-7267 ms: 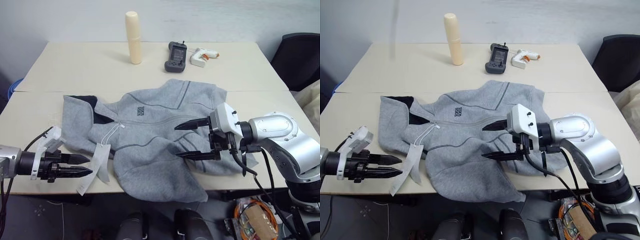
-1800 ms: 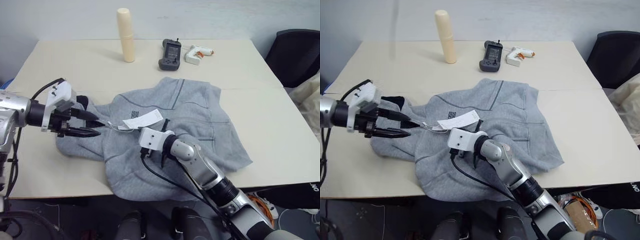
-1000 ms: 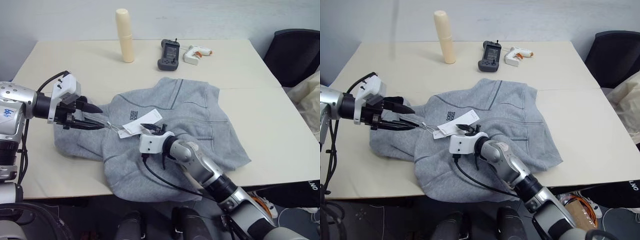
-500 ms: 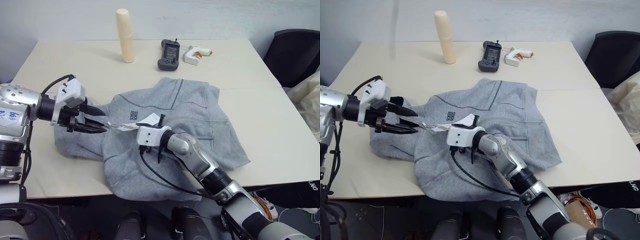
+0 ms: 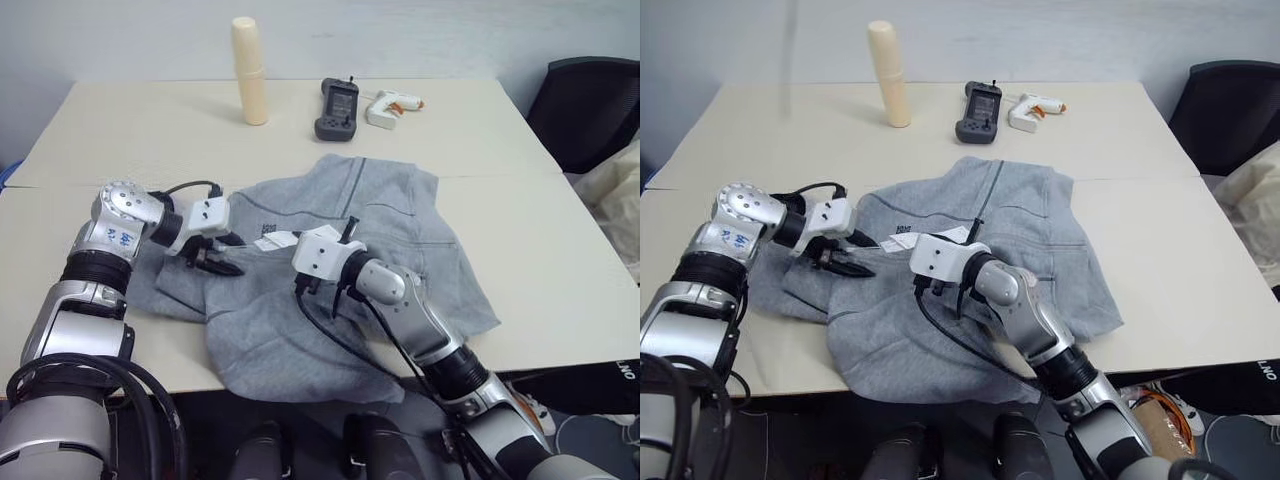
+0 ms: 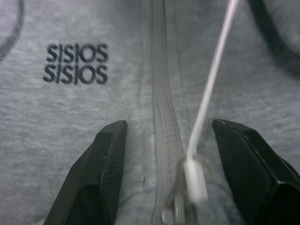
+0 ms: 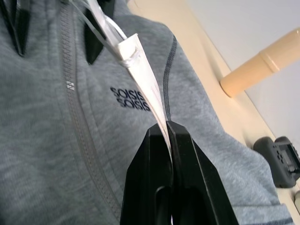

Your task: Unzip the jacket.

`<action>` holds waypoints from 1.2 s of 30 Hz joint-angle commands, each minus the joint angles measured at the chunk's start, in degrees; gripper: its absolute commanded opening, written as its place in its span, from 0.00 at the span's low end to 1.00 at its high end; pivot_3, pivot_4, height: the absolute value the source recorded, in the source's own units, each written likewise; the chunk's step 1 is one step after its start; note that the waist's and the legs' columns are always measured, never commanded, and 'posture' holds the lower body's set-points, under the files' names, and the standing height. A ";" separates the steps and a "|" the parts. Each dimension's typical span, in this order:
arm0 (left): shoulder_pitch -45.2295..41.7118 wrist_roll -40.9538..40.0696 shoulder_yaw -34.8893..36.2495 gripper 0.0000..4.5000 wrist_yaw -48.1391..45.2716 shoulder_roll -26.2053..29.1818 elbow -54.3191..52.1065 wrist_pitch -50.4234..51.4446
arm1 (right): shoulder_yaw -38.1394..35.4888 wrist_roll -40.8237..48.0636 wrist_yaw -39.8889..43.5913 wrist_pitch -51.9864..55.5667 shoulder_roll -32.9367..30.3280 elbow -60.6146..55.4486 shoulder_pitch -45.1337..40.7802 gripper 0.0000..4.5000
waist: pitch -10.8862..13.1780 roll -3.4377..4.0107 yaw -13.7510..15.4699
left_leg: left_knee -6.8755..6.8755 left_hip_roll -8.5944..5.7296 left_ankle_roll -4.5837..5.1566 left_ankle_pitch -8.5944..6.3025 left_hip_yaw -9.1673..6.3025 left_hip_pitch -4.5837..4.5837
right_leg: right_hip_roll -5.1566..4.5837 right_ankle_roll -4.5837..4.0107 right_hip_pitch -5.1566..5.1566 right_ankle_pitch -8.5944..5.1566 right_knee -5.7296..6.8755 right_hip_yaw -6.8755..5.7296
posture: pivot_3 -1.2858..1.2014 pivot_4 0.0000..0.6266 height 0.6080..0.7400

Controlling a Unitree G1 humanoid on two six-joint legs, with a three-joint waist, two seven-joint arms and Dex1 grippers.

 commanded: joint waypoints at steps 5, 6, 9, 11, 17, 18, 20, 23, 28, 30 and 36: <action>-0.87 6.33 -1.40 0.41 5.63 0.16 9.11 -4.97 | -2.15 0.20 -0.84 1.57 -0.98 -4.11 0.38 0.00 | -0.02 -0.02 0.33 | 0.02 -0.04 0.02 -0.01 -0.01 0.01 | -0.10 0.00 0.01 0.00 0.02 0.02 | 0.52 0.24 1.00; -0.61 6.96 -1.83 0.35 6.11 0.13 9.47 -5.50 | -2.18 0.19 -0.86 1.69 -1.16 -4.30 0.52 0.00 | -0.02 -0.03 0.34 | 0.03 -0.04 0.02 -0.01 -0.01 0.03 | -0.12 0.00 0.01 0.00 0.04 0.03 | 0.52 0.24 1.00; 0.74 9.84 -3.97 0.29 9.43 -0.03 10.30 -7.38 | -2.53 0.45 -0.83 2.09 -1.75 -5.04 0.83 0.00 | -0.04 -0.04 0.36 | 0.07 -0.04 0.02 -0.01 -0.01 0.16 | -0.13 0.00 0.10 0.00 0.12 0.04 | 0.52 0.24 1.00; 1.21 10.29 -4.12 0.29 11.25 -0.68 10.91 -7.36 | -2.98 0.64 -0.93 2.53 -2.14 -5.52 1.08 0.00 | -0.05 -0.01 0.39 | 0.06 -0.02 0.03 -0.02 -0.04 0.45 | -0.14 0.00 0.38 0.00 0.10 0.07 | 0.52 0.24 1.00; 1.97 10.02 -3.72 0.29 11.60 -1.71 11.27 -6.84 | -6.62 3.65 -2.02 6.41 -0.67 -6.98 2.41 0.00 | -0.20 0.04 0.59 | 0.00 -0.04 0.05 -0.05 -0.05 0.96 | -0.25 -0.01 0.84 -0.01 0.11 0.21 | 0.52 0.24 1.00; 2.01 9.58 -3.36 0.29 11.34 -1.79 11.23 -6.60 | -7.88 4.71 -2.48 7.75 -0.14 -6.68 2.62 0.00 | -0.23 0.09 0.59 | 0.00 -0.03 0.05 -0.05 -0.05 0.97 | -0.25 -0.01 0.84 -0.01 0.12 0.24 | 0.52 0.24 1.00; 2.00 8.86 -2.72 0.29 10.90 -1.92 11.19 -6.05 | -9.48 5.92 -2.99 9.42 0.39 -6.05 2.89 0.00 | -0.28 0.17 0.59 | 0.00 -0.03 0.05 -0.05 -0.06 0.96 | -0.25 -0.01 0.84 -0.01 0.14 0.26 | 0.52 0.24 1.00; 1.70 7.06 -0.81 0.29 9.57 -1.66 10.93 -4.47 | -10.97 7.08 -4.03 9.40 0.00 -4.03 3.16 0.00 | -0.29 0.17 0.67 | 0.00 -0.06 0.06 -0.06 -0.07 0.94 | -0.27 -0.01 0.84 -0.01 0.13 0.26 | 0.52 0.24 1.00; 2.06 4.47 2.95 0.29 7.24 0.61 10.06 -1.37 | -10.53 8.79 -4.43 8.40 -0.23 -1.45 3.36 0.00 | -0.28 0.18 0.41 | -0.01 -0.06 0.09 -0.07 -0.06 0.80 | -0.27 -0.01 0.68 -0.01 0.12 0.25 | 0.52 0.24 1.00; 2.63 4.44 3.73 0.29 7.09 1.44 9.76 -0.97 | -11.26 9.92 -5.37 9.18 0.38 -0.55 3.16 0.00 | -0.28 0.17 0.34 | -0.03 -0.04 0.08 -0.07 -0.06 0.78 | -0.24 -0.01 0.66 -0.01 0.11 0.24 | 0.52 0.24 1.00; 4.67 4.59 4.76 0.29 7.23 3.21 8.74 -0.85 | -13.83 9.13 -9.06 5.03 -3.92 4.21 2.27 0.00 | -0.28 0.17 -0.44 | -0.09 0.05 0.02 -0.10 0.00 0.79 | -0.19 -0.06 0.62 -0.04 0.09 0.25 | 0.52 0.24 1.00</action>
